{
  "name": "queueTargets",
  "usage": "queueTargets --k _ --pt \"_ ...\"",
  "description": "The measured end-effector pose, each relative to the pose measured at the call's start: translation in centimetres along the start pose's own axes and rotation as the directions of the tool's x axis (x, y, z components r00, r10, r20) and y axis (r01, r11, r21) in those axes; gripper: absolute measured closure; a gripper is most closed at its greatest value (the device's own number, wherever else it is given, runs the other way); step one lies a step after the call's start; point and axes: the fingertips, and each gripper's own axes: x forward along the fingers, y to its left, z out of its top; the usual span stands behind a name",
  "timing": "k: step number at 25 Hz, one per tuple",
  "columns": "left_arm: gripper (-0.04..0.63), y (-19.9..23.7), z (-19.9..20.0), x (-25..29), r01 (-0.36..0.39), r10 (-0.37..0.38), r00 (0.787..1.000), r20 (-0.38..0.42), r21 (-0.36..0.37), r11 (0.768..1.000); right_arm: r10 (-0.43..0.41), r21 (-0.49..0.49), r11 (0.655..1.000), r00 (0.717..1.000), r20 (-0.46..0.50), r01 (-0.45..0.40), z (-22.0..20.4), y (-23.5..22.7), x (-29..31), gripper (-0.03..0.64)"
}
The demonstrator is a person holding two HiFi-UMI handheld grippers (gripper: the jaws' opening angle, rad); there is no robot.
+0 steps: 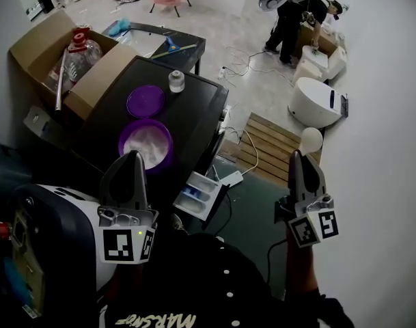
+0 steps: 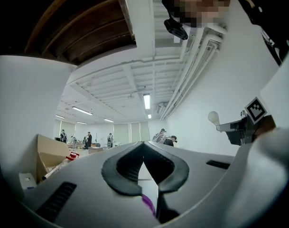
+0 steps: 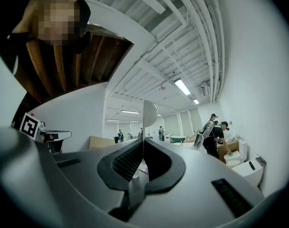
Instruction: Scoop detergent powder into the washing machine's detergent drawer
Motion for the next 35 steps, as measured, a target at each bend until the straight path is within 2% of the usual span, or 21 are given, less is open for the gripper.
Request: queueTargets --k 3,7,12,35 --pt "0.581 0.1 0.6 0.0 0.001 -0.001 1.0 0.009 0.013 1.0 -0.022 -0.018 1.0 0.999 0.025 0.022 0.6 -0.4 -0.6 0.584" --pt "0.581 0.2 0.9 0.0 -0.002 0.002 1.0 0.013 0.017 1.0 -0.034 0.017 0.999 0.999 0.042 0.034 0.8 -0.9 -1.0 0.584" --pt "0.581 -0.1 0.8 0.3 0.004 -0.005 1.0 0.018 0.015 1.0 -0.047 -0.031 0.998 0.998 0.05 0.048 1.2 -0.9 -1.4 0.584" --pt "0.581 0.3 -0.2 1.2 -0.001 0.001 1.0 0.017 -0.019 1.0 -0.05 -0.081 0.995 0.998 0.023 0.052 0.8 -0.7 0.1 0.584"
